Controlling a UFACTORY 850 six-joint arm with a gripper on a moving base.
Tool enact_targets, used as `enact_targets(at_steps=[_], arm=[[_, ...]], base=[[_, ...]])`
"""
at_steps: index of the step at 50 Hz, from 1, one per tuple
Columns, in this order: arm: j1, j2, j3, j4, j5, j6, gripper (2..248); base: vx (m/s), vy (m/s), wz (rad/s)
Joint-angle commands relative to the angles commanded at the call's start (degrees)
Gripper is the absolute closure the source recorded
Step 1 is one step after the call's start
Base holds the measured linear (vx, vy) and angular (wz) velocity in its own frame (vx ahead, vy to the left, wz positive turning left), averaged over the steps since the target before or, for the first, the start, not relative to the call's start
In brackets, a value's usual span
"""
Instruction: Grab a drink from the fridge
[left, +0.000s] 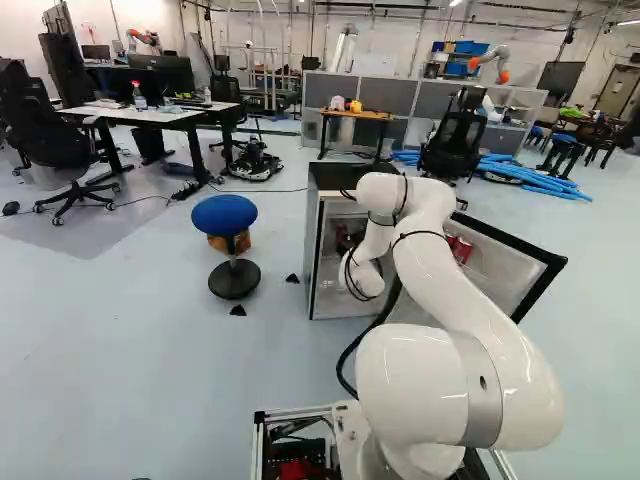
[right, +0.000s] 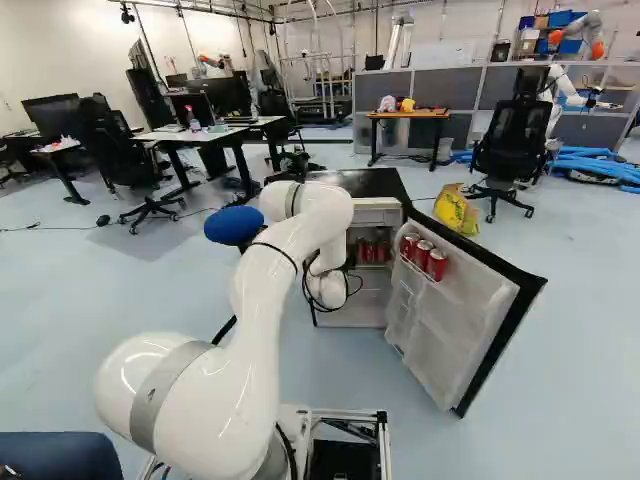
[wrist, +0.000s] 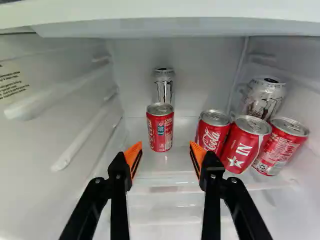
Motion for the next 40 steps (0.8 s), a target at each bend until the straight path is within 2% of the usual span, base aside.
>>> enact_targets(at_steps=[40], arm=[[1.08, -4.55, -8.45, 0.0, 0.0, 0.0, 100]], base=[[0.0, 0.0, 0.0]])
